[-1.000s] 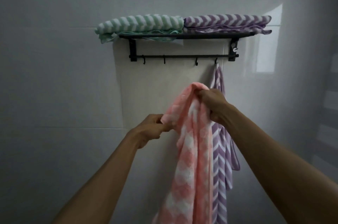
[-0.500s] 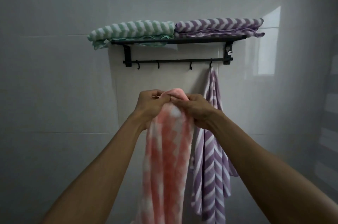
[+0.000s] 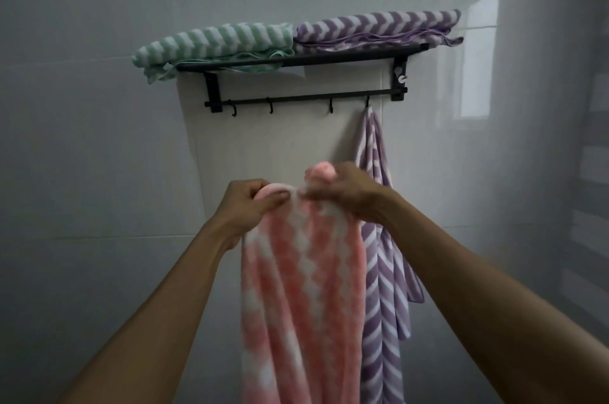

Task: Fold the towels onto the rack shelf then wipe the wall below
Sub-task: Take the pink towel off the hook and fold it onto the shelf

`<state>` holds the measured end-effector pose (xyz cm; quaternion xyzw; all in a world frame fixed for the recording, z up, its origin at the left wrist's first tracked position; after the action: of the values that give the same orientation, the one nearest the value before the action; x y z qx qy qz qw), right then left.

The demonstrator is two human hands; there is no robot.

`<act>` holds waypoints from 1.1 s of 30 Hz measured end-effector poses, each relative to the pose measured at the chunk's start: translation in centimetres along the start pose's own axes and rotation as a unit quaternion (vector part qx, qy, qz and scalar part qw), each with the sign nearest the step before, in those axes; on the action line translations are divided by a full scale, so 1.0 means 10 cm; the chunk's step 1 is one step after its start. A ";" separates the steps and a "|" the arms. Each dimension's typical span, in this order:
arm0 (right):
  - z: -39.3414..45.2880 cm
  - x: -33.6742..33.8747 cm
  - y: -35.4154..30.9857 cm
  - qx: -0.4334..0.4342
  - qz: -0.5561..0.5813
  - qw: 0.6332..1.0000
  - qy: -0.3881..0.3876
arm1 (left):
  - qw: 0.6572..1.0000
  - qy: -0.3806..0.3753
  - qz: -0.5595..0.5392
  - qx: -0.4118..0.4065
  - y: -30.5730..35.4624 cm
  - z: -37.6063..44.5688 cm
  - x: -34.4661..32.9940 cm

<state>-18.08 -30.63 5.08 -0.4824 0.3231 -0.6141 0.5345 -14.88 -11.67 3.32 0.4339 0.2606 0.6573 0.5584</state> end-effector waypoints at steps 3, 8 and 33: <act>0.02 -0.21 0.22 -0.045 -0.125 0.990 -0.055 | 0.999 -0.051 0.007 -0.018 0.30 0.03 -0.22; 0.00 0.16 0.10 0.002 -0.097 0.991 0.091 | 0.991 -0.113 0.063 0.018 0.07 -0.04 -0.37; -0.18 0.72 0.05 0.011 -0.294 0.933 0.207 | 0.966 -0.143 0.216 -0.003 -0.34 -0.05 -0.65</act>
<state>-19.29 -37.94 5.83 -0.4123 0.2639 -0.8334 0.2567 -13.62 -17.00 -1.53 0.5674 0.0759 0.6946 0.4357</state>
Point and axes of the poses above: each hand's wrist, its own z-axis towards the middle knuckle, its own x-axis out of the back of the hand, y = z × x, the point moved 9 cm from there along z, towards the middle knuckle, and after that the axes turned 3 degrees about z, right-handed, at the moved point
